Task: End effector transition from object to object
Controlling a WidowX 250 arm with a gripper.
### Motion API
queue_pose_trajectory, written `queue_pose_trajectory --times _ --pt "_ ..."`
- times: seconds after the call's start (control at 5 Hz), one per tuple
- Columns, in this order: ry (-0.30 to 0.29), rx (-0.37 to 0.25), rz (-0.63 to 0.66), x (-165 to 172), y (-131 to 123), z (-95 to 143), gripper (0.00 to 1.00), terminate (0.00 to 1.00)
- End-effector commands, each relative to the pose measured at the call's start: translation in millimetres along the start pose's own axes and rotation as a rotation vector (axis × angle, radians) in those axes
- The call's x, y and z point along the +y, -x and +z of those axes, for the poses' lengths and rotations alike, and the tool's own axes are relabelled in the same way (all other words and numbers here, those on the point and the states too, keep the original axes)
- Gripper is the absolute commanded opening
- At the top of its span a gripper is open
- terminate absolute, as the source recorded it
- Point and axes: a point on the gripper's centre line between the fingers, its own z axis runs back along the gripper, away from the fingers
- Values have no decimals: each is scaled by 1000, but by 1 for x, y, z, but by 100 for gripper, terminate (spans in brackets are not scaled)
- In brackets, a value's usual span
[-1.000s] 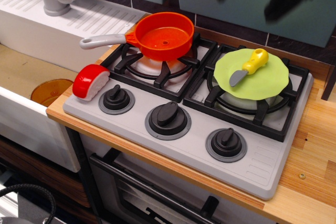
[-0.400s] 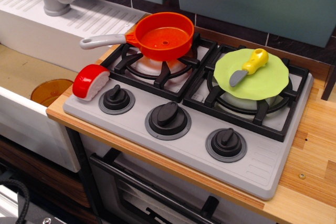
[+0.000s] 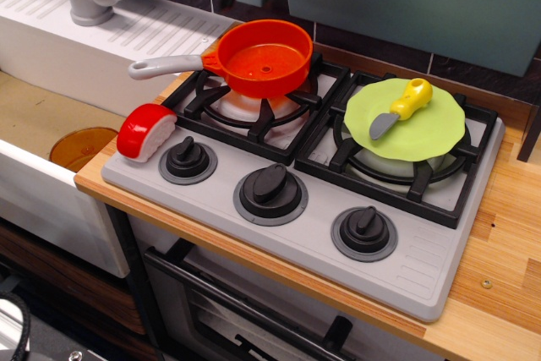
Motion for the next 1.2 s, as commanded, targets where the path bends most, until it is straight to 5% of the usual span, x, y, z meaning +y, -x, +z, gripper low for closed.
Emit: queue_pose_trajectory --times 0.0,1.0 --pt "7 -79 28 20 -2 -38 100 0" --pt "32 -105 103 22 61 -111 100 0"
